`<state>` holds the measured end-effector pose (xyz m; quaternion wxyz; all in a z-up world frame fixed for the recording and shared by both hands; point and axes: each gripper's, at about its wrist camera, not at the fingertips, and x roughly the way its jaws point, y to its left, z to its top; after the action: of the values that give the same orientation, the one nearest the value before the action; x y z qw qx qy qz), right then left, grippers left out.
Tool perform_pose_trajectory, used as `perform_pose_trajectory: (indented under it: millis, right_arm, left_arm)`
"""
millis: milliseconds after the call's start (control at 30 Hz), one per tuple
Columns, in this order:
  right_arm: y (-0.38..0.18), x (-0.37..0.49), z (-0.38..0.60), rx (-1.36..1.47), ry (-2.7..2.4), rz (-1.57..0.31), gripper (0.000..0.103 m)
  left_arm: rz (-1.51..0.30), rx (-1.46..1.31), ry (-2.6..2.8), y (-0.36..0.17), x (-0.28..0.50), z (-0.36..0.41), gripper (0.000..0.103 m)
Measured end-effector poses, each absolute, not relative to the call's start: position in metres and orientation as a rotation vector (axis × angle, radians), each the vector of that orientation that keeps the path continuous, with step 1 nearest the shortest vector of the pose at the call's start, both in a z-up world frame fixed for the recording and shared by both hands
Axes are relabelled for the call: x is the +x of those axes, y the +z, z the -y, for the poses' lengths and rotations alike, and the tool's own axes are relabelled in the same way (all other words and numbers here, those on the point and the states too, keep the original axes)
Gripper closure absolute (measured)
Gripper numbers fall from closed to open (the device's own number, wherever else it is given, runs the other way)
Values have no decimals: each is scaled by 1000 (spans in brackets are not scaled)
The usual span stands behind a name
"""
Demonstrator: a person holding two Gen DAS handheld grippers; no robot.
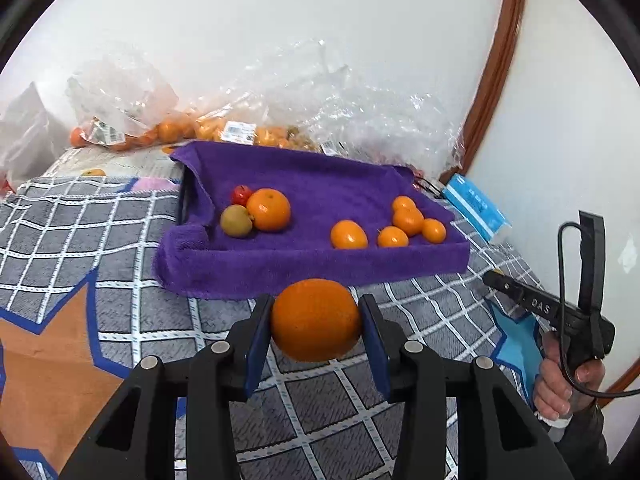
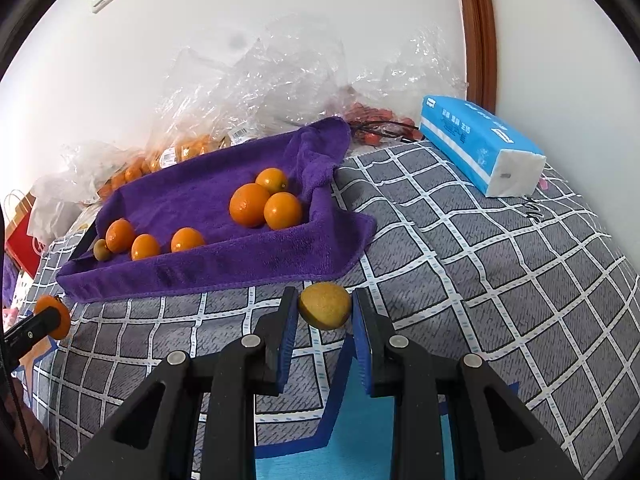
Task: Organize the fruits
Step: 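Carry the yellow-green fruit with the right tool while the left tool carries the orange toward the towel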
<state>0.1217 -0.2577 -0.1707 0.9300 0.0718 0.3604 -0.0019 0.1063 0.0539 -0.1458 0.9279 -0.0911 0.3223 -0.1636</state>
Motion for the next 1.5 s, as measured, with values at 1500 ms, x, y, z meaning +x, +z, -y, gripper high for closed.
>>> perform_pose_trajectory:
  millis: [1500]
  right_arm:
    - [-113,135,251,148,99,-657,76]
  left_arm:
    - [-480,-285,-148,-88,93,-99,62]
